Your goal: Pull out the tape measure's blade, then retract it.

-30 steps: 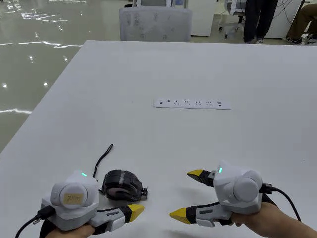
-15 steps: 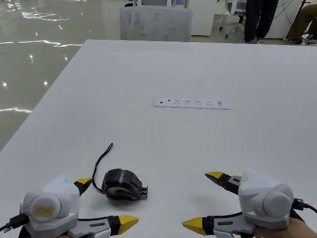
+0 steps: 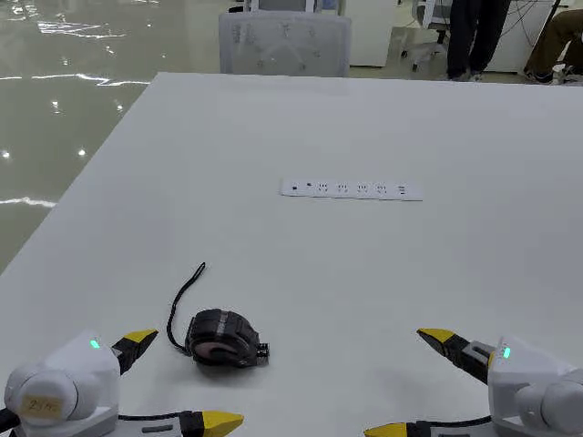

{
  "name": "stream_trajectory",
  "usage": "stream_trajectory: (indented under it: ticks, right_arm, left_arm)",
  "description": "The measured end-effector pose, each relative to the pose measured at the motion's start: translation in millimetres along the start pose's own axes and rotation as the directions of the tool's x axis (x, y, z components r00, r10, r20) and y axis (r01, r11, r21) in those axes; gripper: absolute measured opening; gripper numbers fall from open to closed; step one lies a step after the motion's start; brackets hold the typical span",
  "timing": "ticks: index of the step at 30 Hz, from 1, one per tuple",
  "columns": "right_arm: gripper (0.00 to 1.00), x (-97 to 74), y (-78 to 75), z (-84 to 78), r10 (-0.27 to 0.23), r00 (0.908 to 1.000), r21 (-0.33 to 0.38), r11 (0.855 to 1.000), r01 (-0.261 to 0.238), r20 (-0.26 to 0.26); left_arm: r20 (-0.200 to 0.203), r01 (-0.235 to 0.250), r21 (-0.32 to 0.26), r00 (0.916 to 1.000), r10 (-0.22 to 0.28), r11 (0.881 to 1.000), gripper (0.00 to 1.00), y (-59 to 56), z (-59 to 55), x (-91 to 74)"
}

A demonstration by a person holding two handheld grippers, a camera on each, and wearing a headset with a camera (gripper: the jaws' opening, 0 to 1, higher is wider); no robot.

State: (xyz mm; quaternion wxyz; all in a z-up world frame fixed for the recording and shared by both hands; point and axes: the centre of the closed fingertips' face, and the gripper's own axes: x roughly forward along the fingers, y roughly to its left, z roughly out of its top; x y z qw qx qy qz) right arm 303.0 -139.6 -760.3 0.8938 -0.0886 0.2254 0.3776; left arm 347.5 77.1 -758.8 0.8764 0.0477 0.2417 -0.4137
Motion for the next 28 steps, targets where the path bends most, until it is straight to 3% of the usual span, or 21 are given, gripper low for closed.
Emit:
stream_trajectory:
  ticks: [5,10,28]
  right_arm:
    - [0.96,-8.6,-4.4,-4.0,-0.032,0.9995,0.013,0.999,0.032,0.004]
    - [0.97,-14.4,-1.5,-4.9,-0.029,0.9996,0.012,1.0,0.029,0.004]
    - [0.98,-21.8,0.5,0.9,-0.022,0.9986,0.02,1.0,0.022,0.048]
  left_arm:
    - [0.007,-0.003,0.012,1.0,0.003,1.0,1.0,1.3,2.7,-2.4]
    - [0.02,0.02,0.035,0.9996,-0.02,0.999,1.0,-3.7,7.0,-3.8]
    - [0.031,0.05,0.091,0.9981,-0.053,0.995,1.0,-7.3,4.0,-10.1]
